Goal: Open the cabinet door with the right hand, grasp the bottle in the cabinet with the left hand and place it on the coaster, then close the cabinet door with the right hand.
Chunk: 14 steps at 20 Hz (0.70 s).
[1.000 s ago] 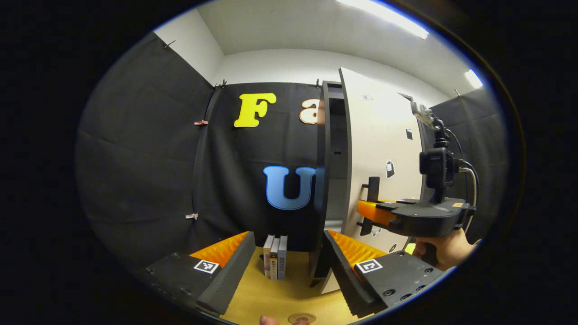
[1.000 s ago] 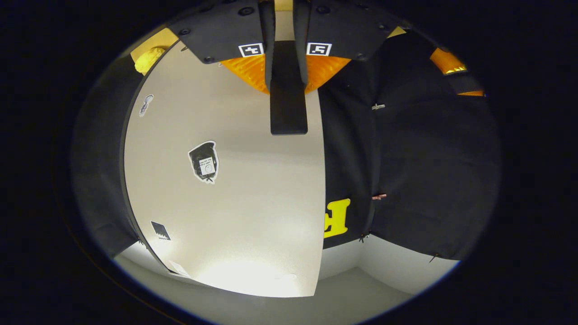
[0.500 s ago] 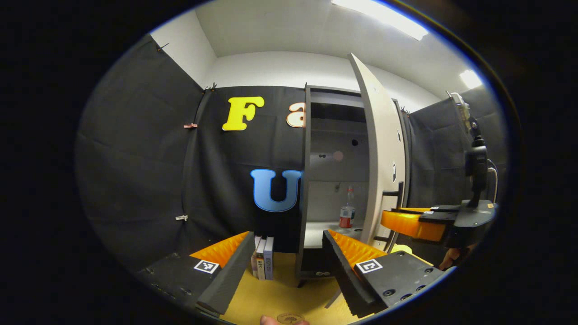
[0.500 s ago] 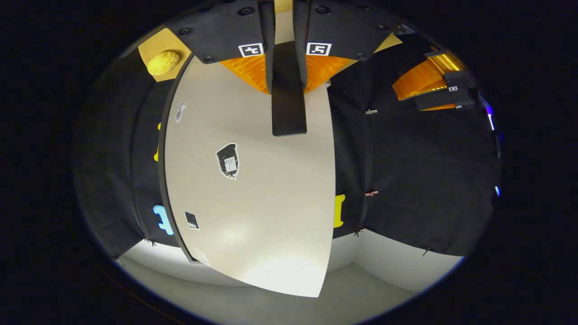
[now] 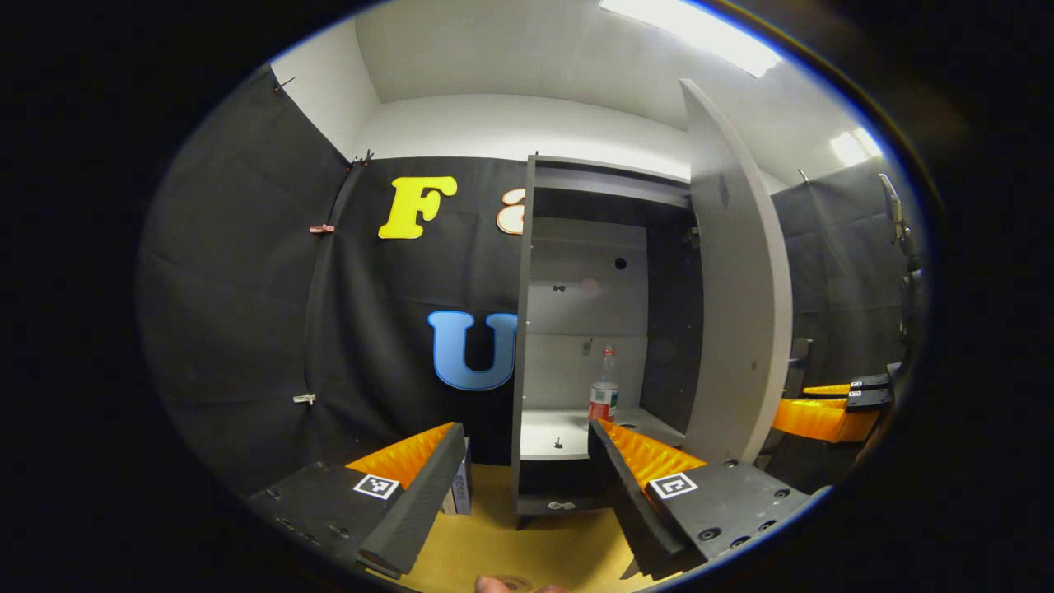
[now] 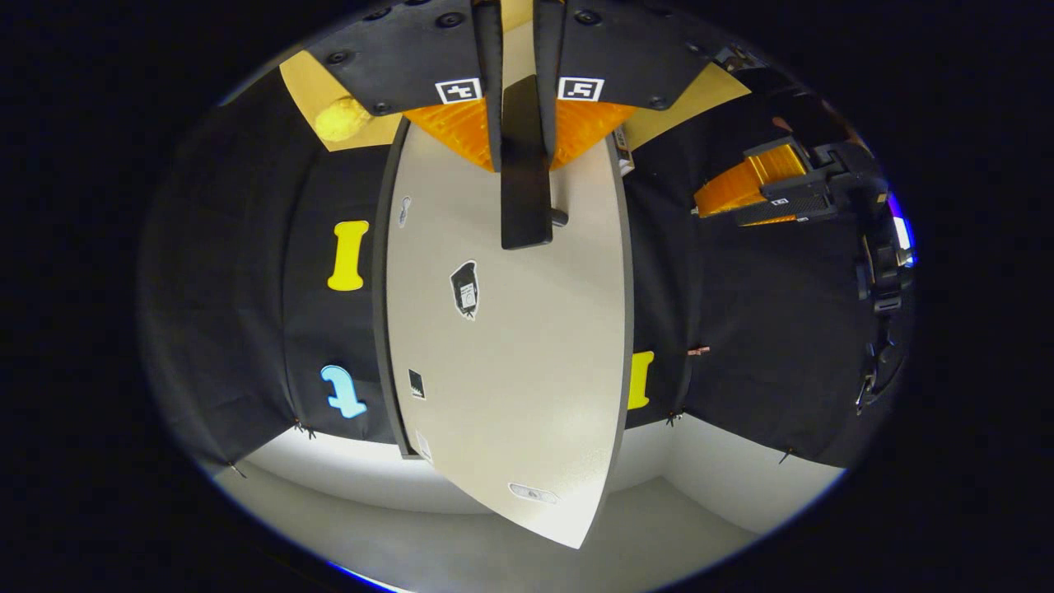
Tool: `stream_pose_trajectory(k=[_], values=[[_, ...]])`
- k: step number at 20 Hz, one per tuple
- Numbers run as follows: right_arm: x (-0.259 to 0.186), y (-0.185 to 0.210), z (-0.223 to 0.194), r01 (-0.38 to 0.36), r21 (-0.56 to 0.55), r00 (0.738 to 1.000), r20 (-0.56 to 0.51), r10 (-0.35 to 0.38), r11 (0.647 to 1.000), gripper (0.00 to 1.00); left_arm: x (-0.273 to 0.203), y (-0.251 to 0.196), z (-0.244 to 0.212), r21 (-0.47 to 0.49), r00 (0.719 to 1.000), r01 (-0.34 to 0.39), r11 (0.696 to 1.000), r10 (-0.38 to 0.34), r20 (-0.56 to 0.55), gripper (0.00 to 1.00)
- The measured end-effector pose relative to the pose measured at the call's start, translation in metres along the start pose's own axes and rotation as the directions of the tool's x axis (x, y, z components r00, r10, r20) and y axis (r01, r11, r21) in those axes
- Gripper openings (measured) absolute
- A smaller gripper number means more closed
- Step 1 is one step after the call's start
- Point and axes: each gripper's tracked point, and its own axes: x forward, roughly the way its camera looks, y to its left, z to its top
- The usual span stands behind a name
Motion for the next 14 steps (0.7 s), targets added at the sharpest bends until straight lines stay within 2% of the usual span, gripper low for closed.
stream_pose_trajectory(k=[7, 14], values=[[-0.009, -0.033, 0.003, 0.112, -0.015, 0.993, 0.023, -0.112, 0.994, 0.18, 0.011, -0.022, 0.004, 0.003, 0.999, 0.044, 0.999, -0.044, 0.007, 0.94], [-0.021, -0.071, 0.005, 0.253, -0.025, 0.967, 0.027, -0.252, 0.967, 0.16, 0.022, -0.049, 0.003, 0.001, 0.996, 0.089, 0.996, -0.089, 0.007, 0.94]])
